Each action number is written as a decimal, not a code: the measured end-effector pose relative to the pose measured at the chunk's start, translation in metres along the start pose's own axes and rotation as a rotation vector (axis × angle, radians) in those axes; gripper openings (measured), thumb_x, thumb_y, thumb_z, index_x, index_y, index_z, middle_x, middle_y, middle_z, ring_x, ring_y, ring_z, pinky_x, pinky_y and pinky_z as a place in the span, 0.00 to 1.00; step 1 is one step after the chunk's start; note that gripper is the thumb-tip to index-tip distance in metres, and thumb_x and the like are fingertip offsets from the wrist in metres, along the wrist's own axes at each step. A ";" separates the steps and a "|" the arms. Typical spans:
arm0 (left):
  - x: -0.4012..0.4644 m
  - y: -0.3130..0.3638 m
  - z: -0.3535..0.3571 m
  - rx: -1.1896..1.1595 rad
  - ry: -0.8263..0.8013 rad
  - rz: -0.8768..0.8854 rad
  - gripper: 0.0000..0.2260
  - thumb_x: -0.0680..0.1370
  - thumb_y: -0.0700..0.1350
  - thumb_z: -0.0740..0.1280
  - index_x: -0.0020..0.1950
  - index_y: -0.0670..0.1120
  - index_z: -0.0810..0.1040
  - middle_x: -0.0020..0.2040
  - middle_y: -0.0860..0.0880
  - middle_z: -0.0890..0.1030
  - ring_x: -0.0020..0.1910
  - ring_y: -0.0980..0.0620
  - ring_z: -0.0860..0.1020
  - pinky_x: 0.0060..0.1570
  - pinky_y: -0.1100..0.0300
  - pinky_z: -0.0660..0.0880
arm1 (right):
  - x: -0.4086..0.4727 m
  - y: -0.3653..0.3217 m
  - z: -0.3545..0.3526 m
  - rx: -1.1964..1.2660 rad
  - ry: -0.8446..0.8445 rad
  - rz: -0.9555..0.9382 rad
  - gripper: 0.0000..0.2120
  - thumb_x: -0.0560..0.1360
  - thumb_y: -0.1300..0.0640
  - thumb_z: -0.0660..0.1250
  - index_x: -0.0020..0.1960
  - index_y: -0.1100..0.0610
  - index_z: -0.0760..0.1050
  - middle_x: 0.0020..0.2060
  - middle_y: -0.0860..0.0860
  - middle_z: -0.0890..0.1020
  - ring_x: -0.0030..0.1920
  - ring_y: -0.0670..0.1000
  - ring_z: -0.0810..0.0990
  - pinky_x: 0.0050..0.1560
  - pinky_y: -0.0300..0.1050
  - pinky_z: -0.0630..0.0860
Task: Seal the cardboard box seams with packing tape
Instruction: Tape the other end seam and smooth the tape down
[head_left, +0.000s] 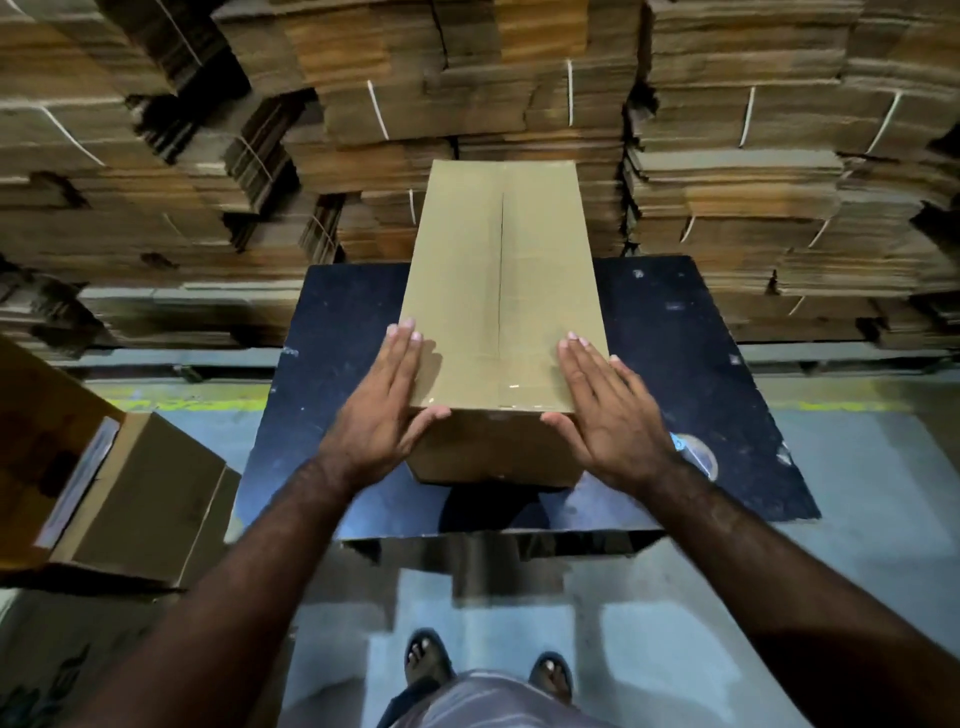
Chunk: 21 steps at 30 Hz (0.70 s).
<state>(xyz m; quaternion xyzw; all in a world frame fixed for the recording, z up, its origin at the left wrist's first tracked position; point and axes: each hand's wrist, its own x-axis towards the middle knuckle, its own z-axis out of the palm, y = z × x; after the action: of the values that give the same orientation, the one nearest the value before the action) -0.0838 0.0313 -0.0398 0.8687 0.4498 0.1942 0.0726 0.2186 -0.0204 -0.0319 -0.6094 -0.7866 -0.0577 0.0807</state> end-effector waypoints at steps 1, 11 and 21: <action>0.002 0.005 0.000 -0.097 -0.004 -0.098 0.43 0.80 0.67 0.56 0.82 0.38 0.49 0.83 0.43 0.45 0.82 0.47 0.44 0.79 0.51 0.52 | 0.003 0.005 -0.001 0.028 -0.002 0.010 0.36 0.82 0.36 0.47 0.80 0.59 0.51 0.79 0.54 0.55 0.79 0.51 0.52 0.76 0.53 0.55; 0.019 0.049 0.001 -0.248 -0.049 -0.331 0.50 0.73 0.76 0.50 0.81 0.39 0.51 0.83 0.46 0.41 0.80 0.48 0.53 0.72 0.50 0.63 | 0.014 0.049 0.004 0.189 -0.127 -0.026 0.39 0.79 0.32 0.38 0.81 0.55 0.48 0.80 0.52 0.50 0.79 0.49 0.43 0.76 0.50 0.38; -0.013 0.070 0.006 -0.195 -0.045 -0.321 0.40 0.77 0.59 0.63 0.81 0.39 0.53 0.83 0.46 0.43 0.80 0.55 0.48 0.71 0.65 0.53 | -0.031 0.034 0.004 0.343 -0.005 0.007 0.36 0.80 0.37 0.44 0.79 0.60 0.56 0.79 0.56 0.57 0.79 0.53 0.50 0.78 0.54 0.43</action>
<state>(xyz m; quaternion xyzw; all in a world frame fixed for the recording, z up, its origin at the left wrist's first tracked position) -0.0353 -0.0195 -0.0273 0.7787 0.5600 0.2032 0.1966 0.2591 -0.0402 -0.0422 -0.5896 -0.7830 0.0793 0.1816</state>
